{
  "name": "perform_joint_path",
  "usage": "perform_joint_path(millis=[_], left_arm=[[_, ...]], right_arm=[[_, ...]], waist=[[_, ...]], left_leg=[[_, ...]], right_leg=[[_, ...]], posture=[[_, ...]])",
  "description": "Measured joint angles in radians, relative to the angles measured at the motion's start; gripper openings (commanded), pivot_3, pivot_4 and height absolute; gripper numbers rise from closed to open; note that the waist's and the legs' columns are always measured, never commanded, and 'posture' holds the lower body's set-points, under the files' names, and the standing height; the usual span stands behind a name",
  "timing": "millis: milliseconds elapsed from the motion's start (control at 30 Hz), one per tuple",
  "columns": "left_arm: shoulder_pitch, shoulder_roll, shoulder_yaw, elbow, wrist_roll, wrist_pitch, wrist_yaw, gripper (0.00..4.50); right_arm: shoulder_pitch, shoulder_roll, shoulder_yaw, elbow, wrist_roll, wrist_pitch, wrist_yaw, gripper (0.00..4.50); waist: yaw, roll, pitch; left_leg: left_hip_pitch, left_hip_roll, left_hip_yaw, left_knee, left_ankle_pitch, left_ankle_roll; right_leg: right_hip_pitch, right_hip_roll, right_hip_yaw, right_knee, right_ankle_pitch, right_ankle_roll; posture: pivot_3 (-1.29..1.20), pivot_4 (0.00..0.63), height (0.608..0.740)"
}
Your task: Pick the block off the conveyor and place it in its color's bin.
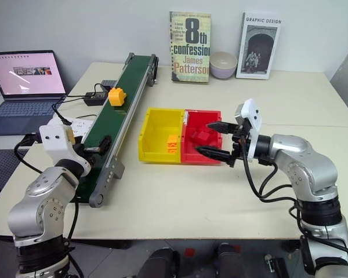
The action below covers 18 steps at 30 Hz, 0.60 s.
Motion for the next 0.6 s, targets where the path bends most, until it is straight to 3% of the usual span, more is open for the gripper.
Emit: perform_joint_path(millis=[600], left_arm=[[-0.085,0.049,-0.070,0.164,0.046,-0.042,-0.073,4.48]], right_arm=[[0.001,0.013,0.028,-0.067,0.058,0.044,-0.033,4.50]], waist=[[0.001,0.000,0.000]], left_leg=[[-0.001,0.000,-0.001,0.000,0.000,0.000]], right_leg=[[-0.001,-0.001,0.000,0.000,0.000,0.000]], posture=[[0.00,0.150,0.740]])
